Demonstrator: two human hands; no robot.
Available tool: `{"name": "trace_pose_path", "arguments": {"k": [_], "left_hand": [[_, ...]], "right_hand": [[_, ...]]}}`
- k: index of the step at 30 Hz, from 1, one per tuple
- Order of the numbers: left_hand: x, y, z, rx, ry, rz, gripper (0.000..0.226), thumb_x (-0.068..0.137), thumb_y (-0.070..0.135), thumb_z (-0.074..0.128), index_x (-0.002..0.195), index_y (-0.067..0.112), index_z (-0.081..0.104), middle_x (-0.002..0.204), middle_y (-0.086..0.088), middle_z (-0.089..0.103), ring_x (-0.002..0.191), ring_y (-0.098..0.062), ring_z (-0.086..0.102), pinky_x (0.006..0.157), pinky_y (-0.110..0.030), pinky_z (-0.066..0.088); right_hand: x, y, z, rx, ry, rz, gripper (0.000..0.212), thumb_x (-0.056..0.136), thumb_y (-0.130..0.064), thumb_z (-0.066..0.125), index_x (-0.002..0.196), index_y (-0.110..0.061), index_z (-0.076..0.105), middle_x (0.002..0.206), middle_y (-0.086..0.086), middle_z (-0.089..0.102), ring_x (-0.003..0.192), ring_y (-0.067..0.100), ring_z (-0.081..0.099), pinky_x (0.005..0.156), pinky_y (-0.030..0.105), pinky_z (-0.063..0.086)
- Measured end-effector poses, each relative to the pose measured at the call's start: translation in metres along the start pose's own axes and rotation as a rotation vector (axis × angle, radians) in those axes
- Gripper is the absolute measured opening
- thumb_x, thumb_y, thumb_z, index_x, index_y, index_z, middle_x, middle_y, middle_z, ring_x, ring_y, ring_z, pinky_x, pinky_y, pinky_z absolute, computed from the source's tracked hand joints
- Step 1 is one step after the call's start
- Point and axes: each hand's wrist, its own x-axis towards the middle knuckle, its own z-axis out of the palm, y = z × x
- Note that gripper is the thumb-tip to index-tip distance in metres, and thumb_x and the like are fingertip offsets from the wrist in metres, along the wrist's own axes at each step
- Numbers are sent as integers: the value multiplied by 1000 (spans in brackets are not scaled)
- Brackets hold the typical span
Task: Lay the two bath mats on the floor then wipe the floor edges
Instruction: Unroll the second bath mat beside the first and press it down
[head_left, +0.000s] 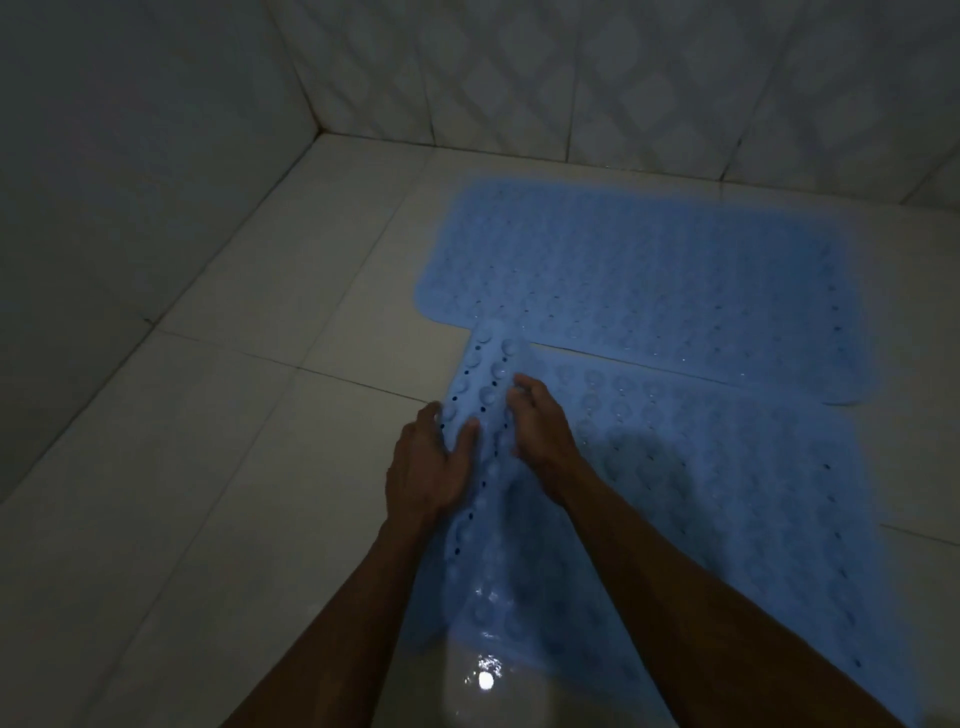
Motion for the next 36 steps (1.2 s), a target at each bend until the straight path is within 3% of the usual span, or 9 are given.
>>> {"name": "trace_pose_path", "arguments": {"k": [5,10,12,15,19,23,26,29,36], "left_hand": [[5,-19,-10,188,-80,52,74,90,65,52,152,30,32,143,-7,49,128,-30,50,102,-51,46],[14,-22,-13,268,166,22,44,103,24,42,146,24,39,146,-12,42,128,-34,43,103,-50,38],[20,-20,-18,246,183,3,42,106,37,34,143,20,44,144,-12,49,126,-34,47,104,-52,37],[36,-22,-28,392,53,-118,74,97,70,25,150,18,33,150,-12,45,136,-35,41,110,-61,28],[61,-38,-38,689,135,-99,69,106,45,32,160,17,1,168,-13,12,154,-36,11,117,-68,-2],[68,-51,-34,993,178,286,61,101,33,46,156,11,32,166,-18,19,154,-41,11,117,-69,-4],[68,-48,-19,845,-64,265,69,100,63,25,160,30,18,169,-8,2,155,-37,-6,114,-68,-17],[70,-49,-1,693,-257,74,82,89,84,16,156,46,-10,166,3,-24,150,-36,-28,109,-73,-18],[66,-51,10,703,-221,67,83,87,86,10,153,46,-21,162,3,-34,146,-35,-36,111,-74,-17]], "right_hand": [[5,2,9,-158,-16,-44,41,106,-23,41,146,-15,45,151,8,47,138,25,45,113,34,33],[10,25,6,-466,-103,-114,46,105,-20,43,150,-10,40,156,11,40,144,24,38,116,27,24],[12,31,5,-520,-112,-118,48,104,-21,44,151,-10,39,157,12,39,144,26,36,117,28,22],[19,34,7,-572,-111,-121,51,103,-25,46,151,-13,38,156,12,40,145,30,34,119,36,23],[28,32,10,-605,-108,-99,53,103,-29,45,153,-17,34,158,11,36,146,30,30,120,38,20],[28,32,10,-661,-51,-132,56,100,-35,42,152,-18,35,156,11,37,144,31,31,117,44,26],[23,32,4,-811,21,-140,59,99,-40,43,154,-25,28,163,5,23,148,30,20,115,52,28],[26,42,-11,-950,3,-82,65,99,-53,39,156,-41,11,168,-4,-6,153,29,-6,117,62,12],[29,61,-31,-999,-45,6,69,92,-75,27,151,-56,-3,165,-12,-18,151,26,-25,112,72,-3]]}}
